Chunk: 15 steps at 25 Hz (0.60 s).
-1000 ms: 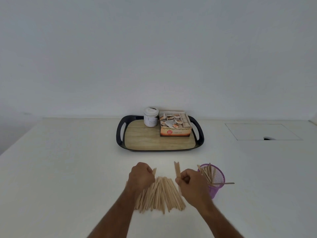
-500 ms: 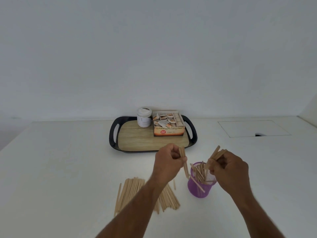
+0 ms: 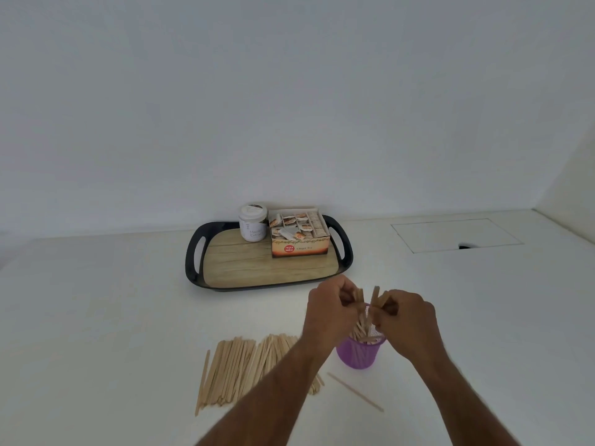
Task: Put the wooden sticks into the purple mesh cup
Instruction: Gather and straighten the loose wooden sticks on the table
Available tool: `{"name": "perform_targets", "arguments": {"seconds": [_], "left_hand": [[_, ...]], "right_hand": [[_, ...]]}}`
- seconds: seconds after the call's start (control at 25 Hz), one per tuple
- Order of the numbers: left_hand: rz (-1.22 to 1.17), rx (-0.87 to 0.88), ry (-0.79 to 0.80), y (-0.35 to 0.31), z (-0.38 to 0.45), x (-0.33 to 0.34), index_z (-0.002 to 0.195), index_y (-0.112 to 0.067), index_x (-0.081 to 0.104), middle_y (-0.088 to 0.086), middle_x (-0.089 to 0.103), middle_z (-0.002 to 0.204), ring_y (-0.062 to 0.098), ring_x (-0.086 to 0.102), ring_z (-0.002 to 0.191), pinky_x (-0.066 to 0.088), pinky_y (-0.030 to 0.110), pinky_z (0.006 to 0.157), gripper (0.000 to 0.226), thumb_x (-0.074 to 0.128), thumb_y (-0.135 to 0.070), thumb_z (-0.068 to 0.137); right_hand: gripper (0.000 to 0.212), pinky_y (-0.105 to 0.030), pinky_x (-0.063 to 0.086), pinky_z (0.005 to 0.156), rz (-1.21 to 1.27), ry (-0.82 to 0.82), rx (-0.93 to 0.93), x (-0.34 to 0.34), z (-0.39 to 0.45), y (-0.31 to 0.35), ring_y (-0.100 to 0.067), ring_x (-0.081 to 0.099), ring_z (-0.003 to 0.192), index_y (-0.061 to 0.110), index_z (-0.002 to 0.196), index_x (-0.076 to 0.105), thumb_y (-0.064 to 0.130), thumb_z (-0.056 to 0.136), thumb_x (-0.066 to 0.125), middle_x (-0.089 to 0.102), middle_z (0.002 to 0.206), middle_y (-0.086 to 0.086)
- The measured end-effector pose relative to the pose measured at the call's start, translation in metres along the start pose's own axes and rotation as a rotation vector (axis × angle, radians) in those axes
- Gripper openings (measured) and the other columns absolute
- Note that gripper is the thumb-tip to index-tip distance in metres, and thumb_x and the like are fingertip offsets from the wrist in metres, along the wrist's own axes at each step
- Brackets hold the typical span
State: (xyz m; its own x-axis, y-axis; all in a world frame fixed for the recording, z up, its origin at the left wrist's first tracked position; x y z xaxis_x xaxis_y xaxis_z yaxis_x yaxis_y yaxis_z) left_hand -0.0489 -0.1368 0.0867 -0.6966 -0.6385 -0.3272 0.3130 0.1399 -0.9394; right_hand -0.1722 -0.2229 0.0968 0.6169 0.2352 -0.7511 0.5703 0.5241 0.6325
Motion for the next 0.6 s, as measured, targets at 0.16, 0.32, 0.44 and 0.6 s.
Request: {"name": "perform_targets", "arguments": {"seconds": [0.16,0.32,0.44,0.6], "left_hand": [[0.121,0.005,0.061,0.006,-0.002,0.001,0.084,-0.017,0.070,-0.002,0.074,0.083,0.011,0.071,0.076,0.062,0.029,0.075,0.018,0.077,-0.002,0.075],[0.097,0.022,0.064,0.004,-0.002,-0.010,0.094,-0.015,0.071,-0.004,0.074,0.089,0.009,0.070,0.080,0.060,0.021,0.075,0.023,0.080,-0.004,0.076],[0.038,-0.003,-0.018,0.007,0.001,-0.030,0.093,-0.017,0.072,-0.006,0.074,0.086,0.006,0.070,0.078,0.058,0.019,0.073,0.019,0.081,-0.009,0.078],[0.065,-0.084,-0.133,0.030,0.004,-0.062,0.088,-0.021,0.072,-0.007,0.072,0.079,0.002,0.068,0.072,0.054,0.014,0.067,0.013,0.079,-0.014,0.079]], "right_hand": [[0.012,-0.017,0.045,0.066,-0.006,0.031,0.056,-0.003,0.004,-0.003,-0.009,0.067,0.075,0.016,0.087,0.075,0.013,0.076,0.072,0.068,0.073,0.012],[0.031,-0.020,0.046,0.079,-0.055,-0.009,0.008,-0.008,0.003,0.004,-0.014,0.069,0.090,0.012,0.109,0.071,0.017,0.079,0.074,0.073,0.102,0.001],[0.028,-0.020,0.051,0.072,-0.043,-0.108,-0.119,-0.009,-0.008,0.019,-0.011,0.070,0.079,0.017,0.109,0.070,0.018,0.081,0.075,0.074,0.100,0.005],[0.015,-0.020,0.051,0.069,0.012,-0.107,-0.315,0.015,-0.032,0.046,-0.006,0.066,0.068,0.017,0.091,0.074,0.014,0.077,0.078,0.074,0.082,0.007]]}}
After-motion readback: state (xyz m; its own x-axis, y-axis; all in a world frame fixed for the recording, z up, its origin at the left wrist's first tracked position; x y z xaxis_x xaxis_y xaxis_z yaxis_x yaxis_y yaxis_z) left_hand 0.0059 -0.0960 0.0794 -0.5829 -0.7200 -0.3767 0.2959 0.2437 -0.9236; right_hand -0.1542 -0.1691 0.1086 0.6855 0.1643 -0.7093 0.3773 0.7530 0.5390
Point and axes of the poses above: each hand's wrist, its own z-axis towards the middle knuckle, its own x-axis out of the palm, y = z × x, the point moved 3 cm from there along z, towards the middle knuckle
